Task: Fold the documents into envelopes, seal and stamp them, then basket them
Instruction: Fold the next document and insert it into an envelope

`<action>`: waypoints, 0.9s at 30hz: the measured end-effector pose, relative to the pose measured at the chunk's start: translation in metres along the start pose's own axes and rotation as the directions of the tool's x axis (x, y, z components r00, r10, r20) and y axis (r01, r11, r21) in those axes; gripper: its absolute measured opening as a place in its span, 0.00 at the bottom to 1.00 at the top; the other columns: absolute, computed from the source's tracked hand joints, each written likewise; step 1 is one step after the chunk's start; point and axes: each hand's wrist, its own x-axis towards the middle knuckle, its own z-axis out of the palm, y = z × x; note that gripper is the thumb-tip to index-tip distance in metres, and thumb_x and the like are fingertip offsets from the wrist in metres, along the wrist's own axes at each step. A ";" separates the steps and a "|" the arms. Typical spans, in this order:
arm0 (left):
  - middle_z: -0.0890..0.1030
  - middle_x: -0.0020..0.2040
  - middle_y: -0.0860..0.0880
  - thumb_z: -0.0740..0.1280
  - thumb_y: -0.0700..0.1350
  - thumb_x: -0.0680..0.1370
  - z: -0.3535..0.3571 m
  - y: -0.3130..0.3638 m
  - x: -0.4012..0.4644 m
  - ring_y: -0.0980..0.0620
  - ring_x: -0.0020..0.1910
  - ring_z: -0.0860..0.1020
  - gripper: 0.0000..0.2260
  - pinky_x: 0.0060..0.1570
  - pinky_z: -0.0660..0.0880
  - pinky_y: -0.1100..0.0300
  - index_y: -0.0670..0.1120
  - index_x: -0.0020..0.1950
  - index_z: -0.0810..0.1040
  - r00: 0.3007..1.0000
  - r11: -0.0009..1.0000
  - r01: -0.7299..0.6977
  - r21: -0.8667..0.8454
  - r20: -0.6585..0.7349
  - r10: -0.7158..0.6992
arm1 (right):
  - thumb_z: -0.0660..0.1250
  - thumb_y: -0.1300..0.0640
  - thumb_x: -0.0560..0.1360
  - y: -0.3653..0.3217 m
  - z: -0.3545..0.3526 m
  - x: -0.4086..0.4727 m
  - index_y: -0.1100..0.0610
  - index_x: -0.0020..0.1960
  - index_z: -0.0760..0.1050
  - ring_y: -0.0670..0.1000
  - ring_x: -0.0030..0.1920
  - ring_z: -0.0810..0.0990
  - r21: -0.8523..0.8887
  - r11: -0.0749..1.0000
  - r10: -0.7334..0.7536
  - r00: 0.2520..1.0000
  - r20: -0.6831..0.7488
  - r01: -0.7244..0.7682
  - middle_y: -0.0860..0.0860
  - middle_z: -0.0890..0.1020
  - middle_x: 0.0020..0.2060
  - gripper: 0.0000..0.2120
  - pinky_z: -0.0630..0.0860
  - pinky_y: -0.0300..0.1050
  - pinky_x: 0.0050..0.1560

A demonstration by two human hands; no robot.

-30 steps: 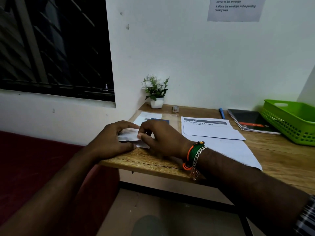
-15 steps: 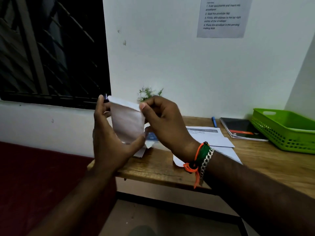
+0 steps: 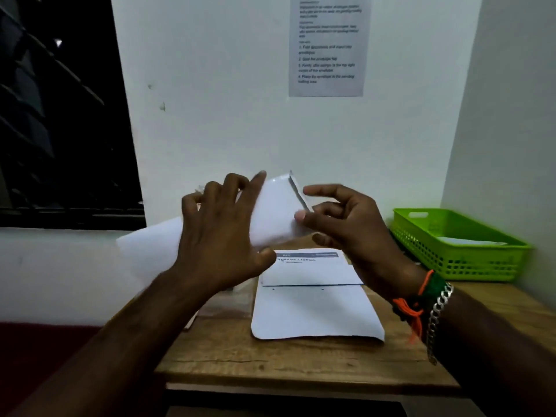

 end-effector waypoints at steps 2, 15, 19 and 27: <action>0.67 0.68 0.52 0.69 0.69 0.62 0.019 0.006 0.012 0.46 0.63 0.69 0.52 0.60 0.65 0.45 0.56 0.82 0.55 0.997 0.999 -0.047 0.003 0.061 0.046 | 0.76 0.66 0.72 0.012 -0.015 0.010 0.57 0.57 0.81 0.50 0.35 0.78 0.016 0.995 0.096 0.995 0.009 -0.096 0.53 0.80 0.35 0.15 0.76 0.45 0.39; 0.63 0.72 0.55 0.64 0.68 0.62 0.126 0.014 0.020 0.49 0.65 0.67 0.52 0.60 0.64 0.48 0.58 0.83 0.48 0.929 0.982 -0.098 -0.164 0.339 0.149 | 0.68 0.57 0.79 0.086 -0.062 0.055 0.60 0.43 0.78 0.53 0.35 0.79 -0.065 0.872 0.487 0.874 0.004 -0.485 0.57 0.79 0.37 0.08 0.78 0.47 0.43; 0.64 0.72 0.56 0.69 0.66 0.64 0.128 0.006 0.019 0.50 0.65 0.68 0.50 0.62 0.64 0.48 0.59 0.82 0.52 0.934 0.976 -0.121 -0.181 0.313 0.174 | 0.66 0.60 0.79 0.099 -0.064 0.056 0.59 0.49 0.81 0.51 0.36 0.81 0.062 0.831 0.553 0.833 0.021 -0.553 0.56 0.82 0.40 0.05 0.79 0.45 0.42; 0.64 0.74 0.58 0.68 0.74 0.66 0.136 0.000 0.021 0.52 0.69 0.67 0.50 0.64 0.65 0.47 0.62 0.83 0.48 0.907 0.939 -0.132 -0.316 0.343 0.243 | 0.68 0.62 0.79 0.113 -0.070 0.054 0.58 0.52 0.86 0.48 0.36 0.82 -0.002 0.875 0.482 0.872 0.089 -0.484 0.53 0.85 0.39 0.08 0.77 0.42 0.41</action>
